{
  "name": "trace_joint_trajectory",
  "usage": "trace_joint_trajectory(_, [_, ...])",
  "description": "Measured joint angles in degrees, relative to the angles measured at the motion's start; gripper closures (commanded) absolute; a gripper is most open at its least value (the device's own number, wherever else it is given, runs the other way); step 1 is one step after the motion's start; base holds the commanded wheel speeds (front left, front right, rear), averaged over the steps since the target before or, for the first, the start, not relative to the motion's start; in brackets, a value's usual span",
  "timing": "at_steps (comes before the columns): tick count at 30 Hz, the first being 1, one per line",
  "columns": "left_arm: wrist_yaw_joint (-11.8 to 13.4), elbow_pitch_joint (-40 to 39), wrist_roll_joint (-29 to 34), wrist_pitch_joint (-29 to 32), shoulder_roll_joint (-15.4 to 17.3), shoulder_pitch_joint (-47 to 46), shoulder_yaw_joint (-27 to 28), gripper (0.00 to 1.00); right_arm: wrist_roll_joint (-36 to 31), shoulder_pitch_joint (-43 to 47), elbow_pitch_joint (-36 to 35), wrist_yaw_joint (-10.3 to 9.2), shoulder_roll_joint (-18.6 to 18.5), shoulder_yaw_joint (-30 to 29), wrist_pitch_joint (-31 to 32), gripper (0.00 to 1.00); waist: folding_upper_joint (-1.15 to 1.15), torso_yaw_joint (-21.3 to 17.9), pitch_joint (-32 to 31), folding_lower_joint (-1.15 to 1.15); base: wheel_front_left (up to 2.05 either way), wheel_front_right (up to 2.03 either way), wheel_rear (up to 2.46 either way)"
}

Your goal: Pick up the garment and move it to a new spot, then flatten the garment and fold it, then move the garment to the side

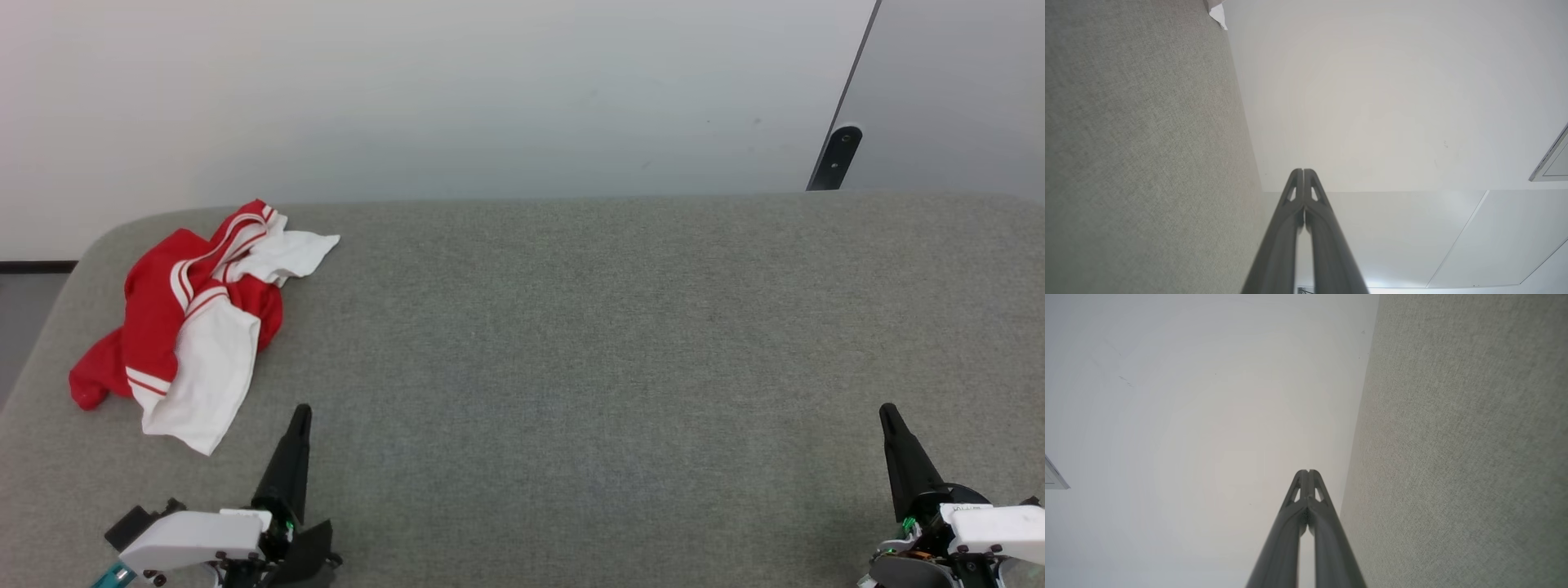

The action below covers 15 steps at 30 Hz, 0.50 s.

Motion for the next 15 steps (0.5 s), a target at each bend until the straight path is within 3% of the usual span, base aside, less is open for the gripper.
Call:
trace_joint_trajectory(14, [0.00,0.00,0.00,0.00,0.00,0.00,0.00,1.00,0.00,0.00,0.00,0.00,0.00,0.00,0.01,1.00,0.00,0.00,0.00,0.00,0.00,0.00,0.00])
trace_joint_trajectory(15, [0.01,0.24,0.01,0.00,-0.01,0.17,-0.04,0.00,-0.02,0.15,0.26,0.00,0.01,0.02,0.00,0.00,0.00,0.00,0.00,0.00,0.00,0.00,0.00])
